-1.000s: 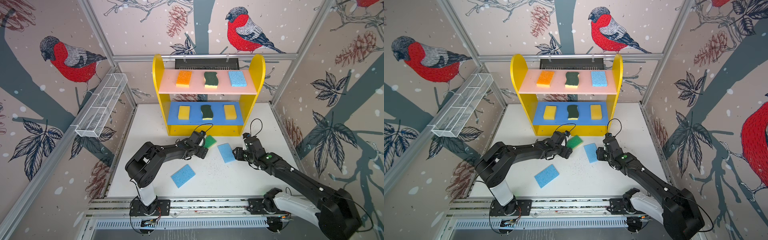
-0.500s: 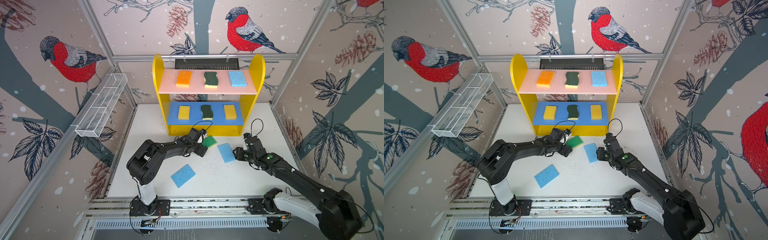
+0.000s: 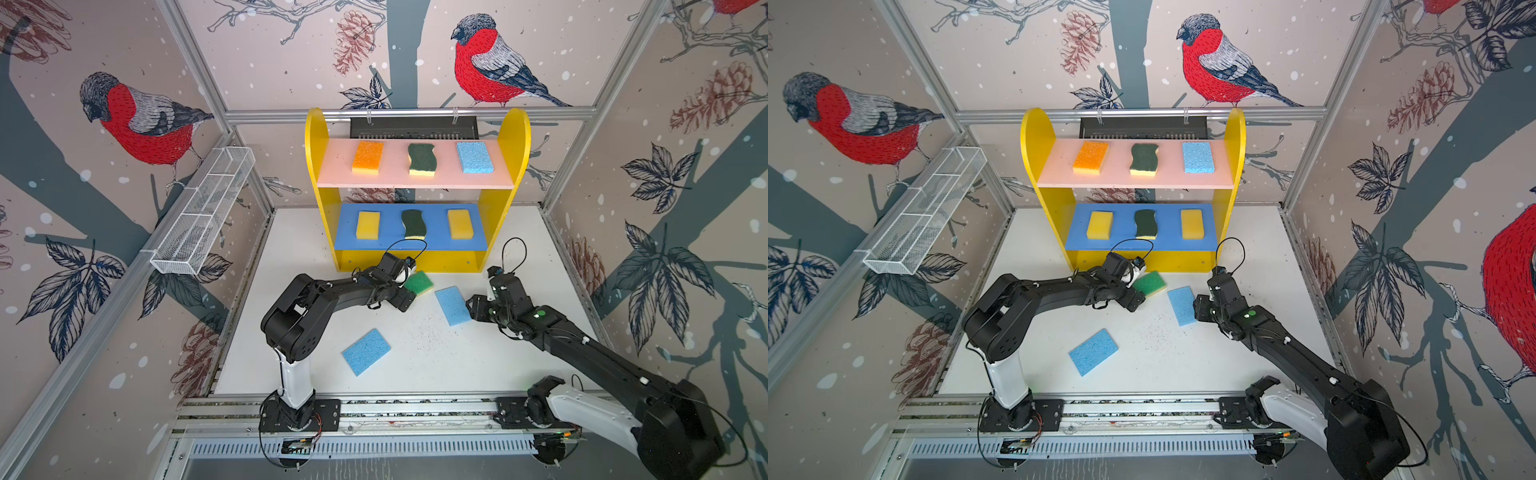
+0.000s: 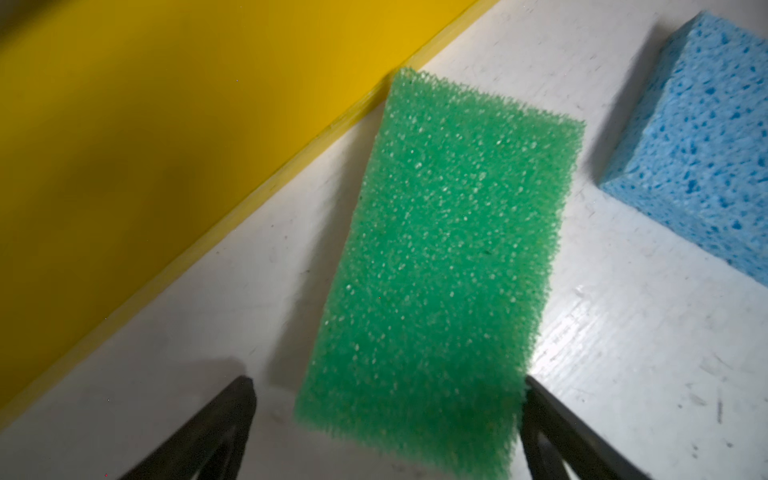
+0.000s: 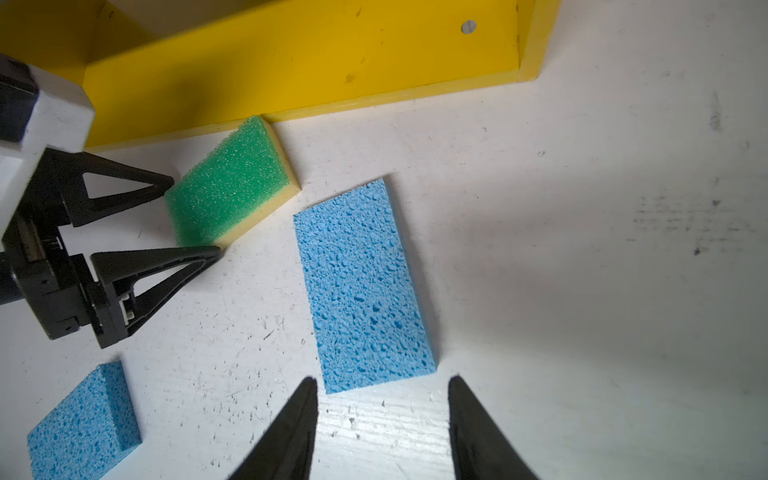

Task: Place and organize the cleaning sponges onto the shelf
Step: 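Lower the left gripper onto the green-and-yellow sponge and close on it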

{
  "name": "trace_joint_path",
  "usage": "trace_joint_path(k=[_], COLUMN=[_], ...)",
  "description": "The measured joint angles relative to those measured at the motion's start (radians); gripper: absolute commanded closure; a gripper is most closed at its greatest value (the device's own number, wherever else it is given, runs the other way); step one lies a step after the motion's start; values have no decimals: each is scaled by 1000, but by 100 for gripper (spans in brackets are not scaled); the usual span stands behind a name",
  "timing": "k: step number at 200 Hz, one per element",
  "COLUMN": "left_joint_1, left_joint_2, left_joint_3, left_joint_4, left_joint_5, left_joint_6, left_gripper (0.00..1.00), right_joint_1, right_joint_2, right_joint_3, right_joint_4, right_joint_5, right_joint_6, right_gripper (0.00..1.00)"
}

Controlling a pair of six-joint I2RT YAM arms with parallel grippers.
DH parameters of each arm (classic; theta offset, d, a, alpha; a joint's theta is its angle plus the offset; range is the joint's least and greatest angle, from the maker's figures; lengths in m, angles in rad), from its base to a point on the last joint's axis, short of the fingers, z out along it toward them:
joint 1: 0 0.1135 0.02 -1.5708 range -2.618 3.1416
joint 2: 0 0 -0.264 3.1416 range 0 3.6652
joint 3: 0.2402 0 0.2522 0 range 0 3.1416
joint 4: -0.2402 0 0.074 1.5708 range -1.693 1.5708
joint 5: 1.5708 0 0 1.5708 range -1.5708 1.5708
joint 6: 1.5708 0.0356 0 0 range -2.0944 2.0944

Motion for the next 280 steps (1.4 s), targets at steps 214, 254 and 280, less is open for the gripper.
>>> trace_joint_path(k=[214,254,280], left_joint_1=[-84,-84,-84], left_joint_2=[-27,-10,-2], left_joint_3=[-82,-54,-46], left_joint_4=[113,81,77], left_joint_5=[2,-50,-56], left_joint_6=[-89,-56,-36], left_gripper=[7,6,9], right_joint_1=[-10,-13,-13], right_joint_2=[-12,-25,-27], right_joint_3=[-25,-31,-34], right_joint_4=[22,22,21], right_joint_5=[-11,-12,-12], right_joint_6=[0,0,0], right_gripper=[44,44,44])
